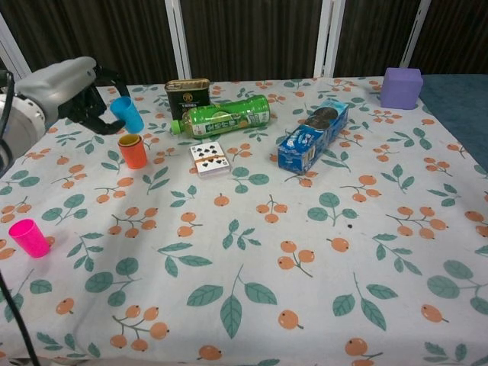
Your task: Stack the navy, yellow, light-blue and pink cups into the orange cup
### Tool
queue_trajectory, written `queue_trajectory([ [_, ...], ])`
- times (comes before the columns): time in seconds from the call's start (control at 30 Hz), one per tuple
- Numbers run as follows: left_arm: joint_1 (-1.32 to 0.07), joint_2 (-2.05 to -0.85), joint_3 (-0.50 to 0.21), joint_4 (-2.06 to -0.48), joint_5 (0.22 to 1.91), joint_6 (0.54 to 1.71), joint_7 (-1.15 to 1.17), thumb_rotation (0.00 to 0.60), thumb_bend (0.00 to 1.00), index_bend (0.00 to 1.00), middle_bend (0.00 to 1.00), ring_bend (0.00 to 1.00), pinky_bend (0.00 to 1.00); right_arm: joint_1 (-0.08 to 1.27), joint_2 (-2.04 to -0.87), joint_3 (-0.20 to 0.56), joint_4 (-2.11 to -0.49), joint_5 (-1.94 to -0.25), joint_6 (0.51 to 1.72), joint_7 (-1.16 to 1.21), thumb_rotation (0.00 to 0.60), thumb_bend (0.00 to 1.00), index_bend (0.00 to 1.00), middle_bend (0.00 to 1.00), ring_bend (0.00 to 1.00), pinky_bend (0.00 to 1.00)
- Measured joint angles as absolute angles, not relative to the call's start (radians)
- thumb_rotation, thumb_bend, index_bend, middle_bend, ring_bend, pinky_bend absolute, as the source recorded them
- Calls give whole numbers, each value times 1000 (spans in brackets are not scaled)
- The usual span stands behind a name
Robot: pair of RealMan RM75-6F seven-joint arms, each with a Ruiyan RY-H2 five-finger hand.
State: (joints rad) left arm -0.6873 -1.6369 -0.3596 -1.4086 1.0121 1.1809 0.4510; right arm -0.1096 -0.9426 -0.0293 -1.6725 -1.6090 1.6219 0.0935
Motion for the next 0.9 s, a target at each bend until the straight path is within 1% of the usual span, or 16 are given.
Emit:
queue_trajectory([
  [0.13, -740, -1688, -395, -1269, 977, 1163, 453, 600, 376, 573, 1000, 1000, 1000, -109, -941, -24, -1672, -1596, 1619, 96, 600, 215, 0, 0, 0, 0],
  [0.33, -784, -1757, -407, -1119, 944, 1123, 430, 600, 376, 574, 1000, 1000, 1000, -110, -939, -21, -1673, -1587, 1617, 98, 600, 215, 0, 0, 0, 0],
  [0.53, -794, -1783, -391, -1063, 928, 1098, 427, 600, 375, 573, 1000, 1000, 1000, -112, -940, -21, -1673, -1589, 1621, 99, 600, 215, 0, 0, 0, 0],
  [0.8, -785, -1788, -369, -1041, 925, 1079, 425, 600, 374, 570, 1000, 1000, 1000, -112, -939, -20, -1673, -1588, 1621, 101, 600, 215, 0, 0, 0, 0],
  [0.9, -783, -1789, -362, -1037, 923, 1070, 426, 600, 374, 534, 1000, 1000, 1000, -112, -939, -20, -1672, -1588, 1620, 100, 600, 215, 0, 0, 0, 0],
])
